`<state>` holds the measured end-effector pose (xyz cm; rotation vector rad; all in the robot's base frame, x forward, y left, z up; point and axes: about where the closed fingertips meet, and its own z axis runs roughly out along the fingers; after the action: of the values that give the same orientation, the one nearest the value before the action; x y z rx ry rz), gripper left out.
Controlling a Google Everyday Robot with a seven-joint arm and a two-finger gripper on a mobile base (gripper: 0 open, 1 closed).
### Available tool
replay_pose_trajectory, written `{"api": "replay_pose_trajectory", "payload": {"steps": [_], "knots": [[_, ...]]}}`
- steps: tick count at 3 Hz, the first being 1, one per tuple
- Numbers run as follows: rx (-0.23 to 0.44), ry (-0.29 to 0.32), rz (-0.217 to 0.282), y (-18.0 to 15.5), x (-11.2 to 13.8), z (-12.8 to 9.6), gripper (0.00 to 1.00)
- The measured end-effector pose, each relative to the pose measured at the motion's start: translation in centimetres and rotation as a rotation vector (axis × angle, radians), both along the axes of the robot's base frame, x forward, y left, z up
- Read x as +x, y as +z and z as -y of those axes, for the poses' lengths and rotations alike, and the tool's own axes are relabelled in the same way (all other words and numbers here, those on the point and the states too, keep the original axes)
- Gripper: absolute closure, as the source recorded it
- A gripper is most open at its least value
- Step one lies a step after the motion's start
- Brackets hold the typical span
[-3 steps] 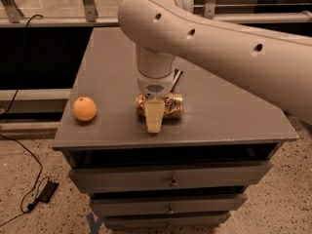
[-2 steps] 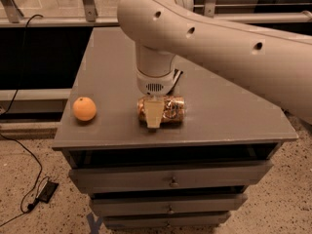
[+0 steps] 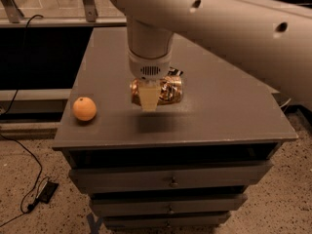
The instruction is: Place orange can upright
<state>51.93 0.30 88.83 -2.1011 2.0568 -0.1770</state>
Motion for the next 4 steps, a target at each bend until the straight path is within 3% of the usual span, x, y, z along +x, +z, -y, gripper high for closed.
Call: {"api": "replay_pose_trajectory", "payload": {"steps": [1, 2, 3, 4], "knots": [[0.032, 0.033, 0.086, 7.0, -1.0, -0.6, 1.00], [0.172, 0.041, 0.129, 10.4, 1.8, 1.6, 1.00], [0.422, 0.063, 0.139, 8.8, 6.5, 4.0, 1.00], [0.675, 0.083, 0.083, 6.6, 7.7, 5.8, 1.00]]}}
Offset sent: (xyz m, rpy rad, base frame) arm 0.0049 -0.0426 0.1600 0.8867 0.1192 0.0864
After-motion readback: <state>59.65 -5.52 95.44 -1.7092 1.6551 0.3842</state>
